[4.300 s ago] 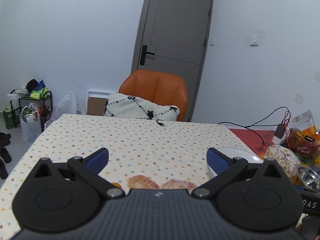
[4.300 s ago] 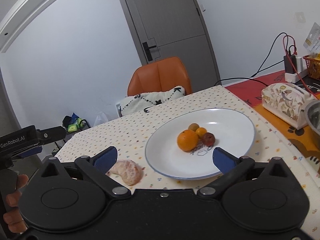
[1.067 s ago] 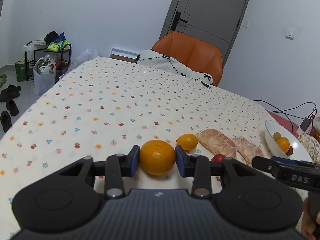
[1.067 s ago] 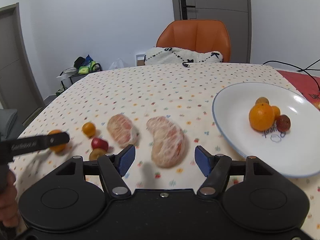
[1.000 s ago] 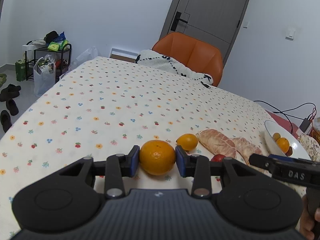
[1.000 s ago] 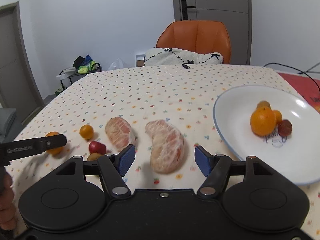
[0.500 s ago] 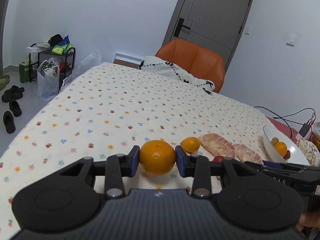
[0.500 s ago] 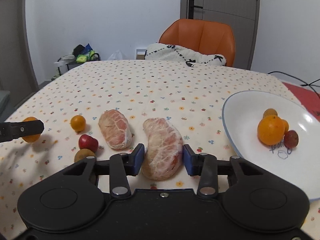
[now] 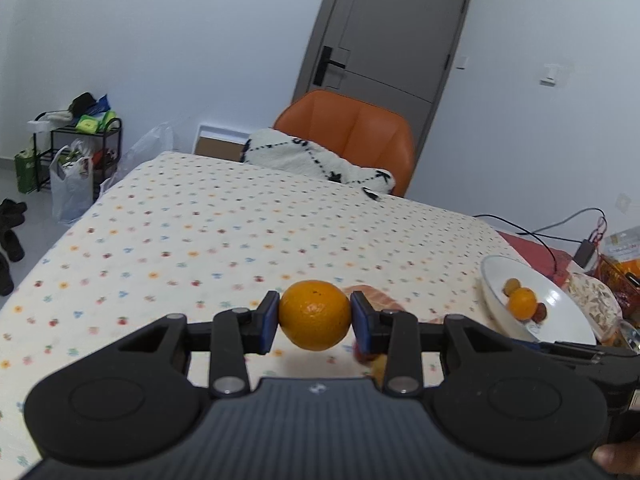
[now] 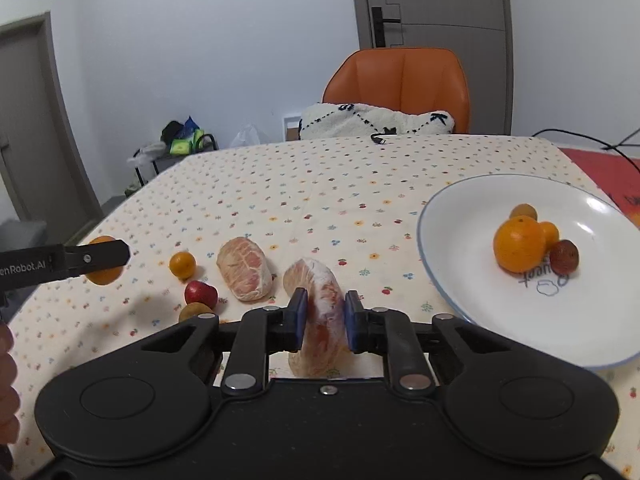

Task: Organize fruits
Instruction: 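Grasp a pink pomelo segment with the right tool while the left tool holds the orange, then carry the orange and pomelo segment over the white plate and open both tools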

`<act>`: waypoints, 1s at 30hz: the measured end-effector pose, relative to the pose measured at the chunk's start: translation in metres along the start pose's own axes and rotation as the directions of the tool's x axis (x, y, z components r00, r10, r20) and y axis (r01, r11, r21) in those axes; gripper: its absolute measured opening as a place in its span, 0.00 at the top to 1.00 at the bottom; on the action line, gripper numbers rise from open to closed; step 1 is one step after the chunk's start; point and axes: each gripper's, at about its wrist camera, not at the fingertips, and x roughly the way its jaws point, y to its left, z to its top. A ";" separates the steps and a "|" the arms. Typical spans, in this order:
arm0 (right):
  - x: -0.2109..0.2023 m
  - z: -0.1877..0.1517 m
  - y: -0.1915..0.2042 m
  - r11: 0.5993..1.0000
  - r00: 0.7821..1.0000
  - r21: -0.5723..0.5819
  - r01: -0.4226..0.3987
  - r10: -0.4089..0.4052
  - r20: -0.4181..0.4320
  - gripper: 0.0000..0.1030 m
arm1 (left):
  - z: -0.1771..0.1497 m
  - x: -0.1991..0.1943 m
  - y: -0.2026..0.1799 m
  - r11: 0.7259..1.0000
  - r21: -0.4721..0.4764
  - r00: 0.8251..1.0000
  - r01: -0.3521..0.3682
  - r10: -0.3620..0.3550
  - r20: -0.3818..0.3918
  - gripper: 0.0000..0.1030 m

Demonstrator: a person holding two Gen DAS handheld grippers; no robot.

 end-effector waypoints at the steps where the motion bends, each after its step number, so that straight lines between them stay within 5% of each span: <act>1: -0.002 -0.001 -0.001 1.000 1.000 -0.004 0.001 -0.001 0.001 0.83 | -0.001 0.000 -0.004 1.000 0.005 1.000 0.003 -0.003 -0.001 0.64; 15: -0.031 -0.002 -0.018 0.997 0.994 0.044 -0.070 0.066 0.085 0.83 | 0.002 0.016 -0.048 0.996 0.067 0.998 0.055 -0.054 -0.018 0.64; 30: -0.067 0.004 -0.091 0.985 0.976 0.160 0.071 -0.102 0.193 0.83 | 0.005 0.043 -0.123 0.974 0.164 0.988 0.156 -0.151 -0.042 0.64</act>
